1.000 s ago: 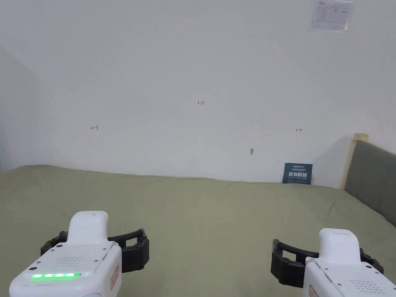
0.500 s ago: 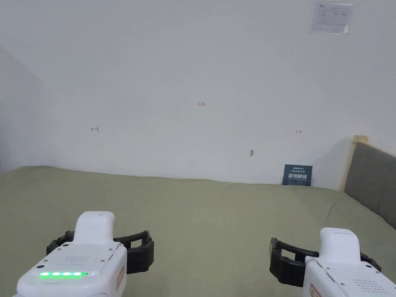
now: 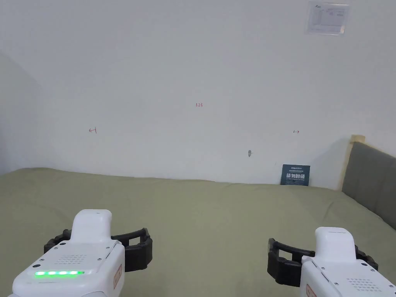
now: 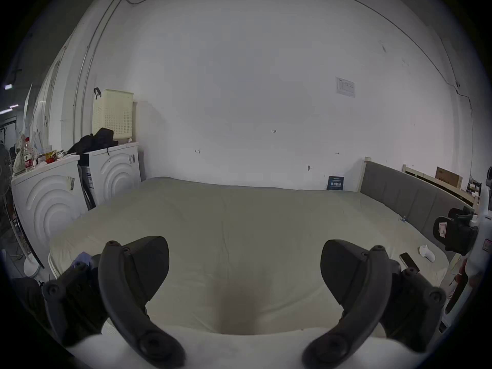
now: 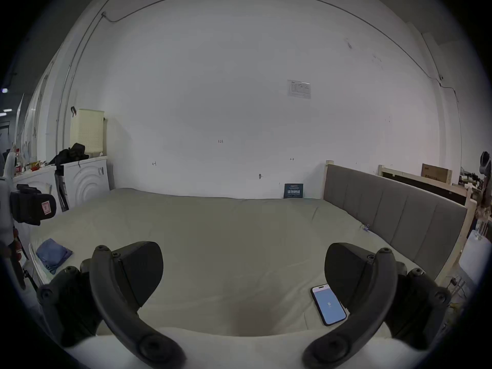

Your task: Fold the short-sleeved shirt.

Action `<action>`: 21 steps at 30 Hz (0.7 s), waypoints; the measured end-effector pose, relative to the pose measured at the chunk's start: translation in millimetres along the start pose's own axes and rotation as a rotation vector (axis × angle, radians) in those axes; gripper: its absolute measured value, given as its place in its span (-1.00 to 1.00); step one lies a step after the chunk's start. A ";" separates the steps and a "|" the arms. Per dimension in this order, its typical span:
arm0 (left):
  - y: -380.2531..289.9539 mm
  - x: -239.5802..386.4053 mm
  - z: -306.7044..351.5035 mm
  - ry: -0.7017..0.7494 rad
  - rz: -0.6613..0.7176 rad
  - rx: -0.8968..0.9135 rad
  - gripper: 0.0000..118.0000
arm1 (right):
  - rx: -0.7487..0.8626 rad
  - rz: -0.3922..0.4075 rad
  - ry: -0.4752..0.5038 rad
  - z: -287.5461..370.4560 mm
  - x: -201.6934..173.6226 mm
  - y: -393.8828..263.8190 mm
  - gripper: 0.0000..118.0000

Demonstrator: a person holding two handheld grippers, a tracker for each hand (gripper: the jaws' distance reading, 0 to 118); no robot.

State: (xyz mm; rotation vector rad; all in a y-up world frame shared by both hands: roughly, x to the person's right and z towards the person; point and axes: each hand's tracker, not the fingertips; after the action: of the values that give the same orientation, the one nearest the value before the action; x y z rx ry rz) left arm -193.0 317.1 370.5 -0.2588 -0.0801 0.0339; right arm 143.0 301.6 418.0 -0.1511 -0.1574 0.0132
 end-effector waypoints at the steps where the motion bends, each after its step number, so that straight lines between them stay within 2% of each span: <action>1: 0.2 -1.7 0.1 -0.002 0.004 0.000 0.99 | 0.002 -0.005 0.001 0.0 0.4 0.4 0.99; 9: 2.2 -1.9 1.8 0.001 0.000 0.001 0.99 | 0.014 -0.022 0.004 2.3 2.5 5.4 0.99; 13: 2.4 -1.7 2.6 -0.012 0.004 0.005 0.99 | 0.017 0.004 -0.025 4.9 0.2 9.2 0.99; 21: 7.0 2.4 3.8 -0.008 0.000 0.014 0.99 | 0.054 -0.055 0.064 4.9 6.0 13.7 0.99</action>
State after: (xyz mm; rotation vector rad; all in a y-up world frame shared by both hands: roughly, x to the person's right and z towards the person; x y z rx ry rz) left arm -191.1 324.9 372.5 -0.2442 -0.0876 0.0358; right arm 148.1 316.1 421.6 -0.0928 -0.0967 -0.0417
